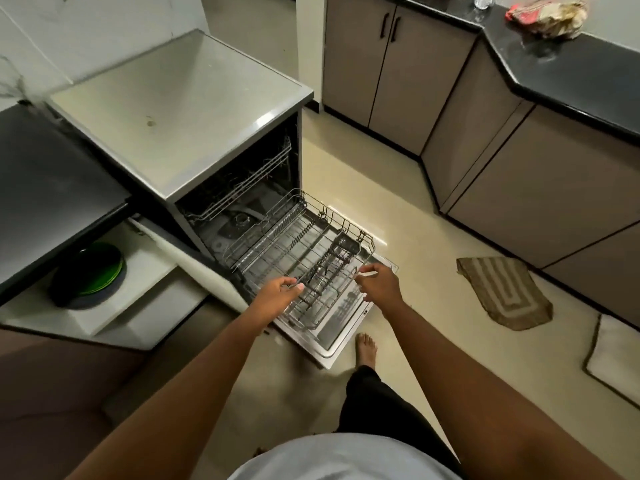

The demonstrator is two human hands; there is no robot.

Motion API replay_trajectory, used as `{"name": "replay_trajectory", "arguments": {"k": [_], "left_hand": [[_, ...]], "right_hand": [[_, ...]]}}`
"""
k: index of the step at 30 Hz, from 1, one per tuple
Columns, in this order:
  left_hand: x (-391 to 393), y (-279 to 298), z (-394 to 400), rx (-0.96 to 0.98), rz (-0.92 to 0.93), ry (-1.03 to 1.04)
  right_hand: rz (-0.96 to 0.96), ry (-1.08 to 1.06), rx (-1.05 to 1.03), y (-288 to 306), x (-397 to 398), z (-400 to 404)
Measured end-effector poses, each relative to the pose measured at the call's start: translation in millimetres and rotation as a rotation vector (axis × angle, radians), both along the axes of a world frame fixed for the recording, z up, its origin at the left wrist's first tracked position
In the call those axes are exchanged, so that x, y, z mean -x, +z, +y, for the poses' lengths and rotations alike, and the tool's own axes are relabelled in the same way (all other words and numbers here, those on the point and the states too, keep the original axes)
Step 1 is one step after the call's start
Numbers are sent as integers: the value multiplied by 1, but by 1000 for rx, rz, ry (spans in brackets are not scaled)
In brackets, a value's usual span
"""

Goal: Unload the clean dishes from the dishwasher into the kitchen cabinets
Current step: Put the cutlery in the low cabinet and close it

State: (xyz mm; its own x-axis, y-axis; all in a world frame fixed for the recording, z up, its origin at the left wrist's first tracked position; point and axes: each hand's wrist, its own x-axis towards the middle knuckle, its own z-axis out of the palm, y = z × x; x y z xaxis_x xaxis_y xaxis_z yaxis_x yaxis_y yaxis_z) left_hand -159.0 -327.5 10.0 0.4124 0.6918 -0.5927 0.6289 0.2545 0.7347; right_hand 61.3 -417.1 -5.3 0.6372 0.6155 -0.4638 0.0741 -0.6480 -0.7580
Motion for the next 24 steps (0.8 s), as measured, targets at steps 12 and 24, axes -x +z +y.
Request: {"name": "replay_trajectory", "arguments": {"k": [12, 24], "left_hand": [[-162, -80, 88, 212, 60, 293], [-185, -264, 143, 97, 317, 200]], "right_hand": [[207, 92, 199, -77, -140, 103], [122, 187, 282, -238, -166, 192]]}}
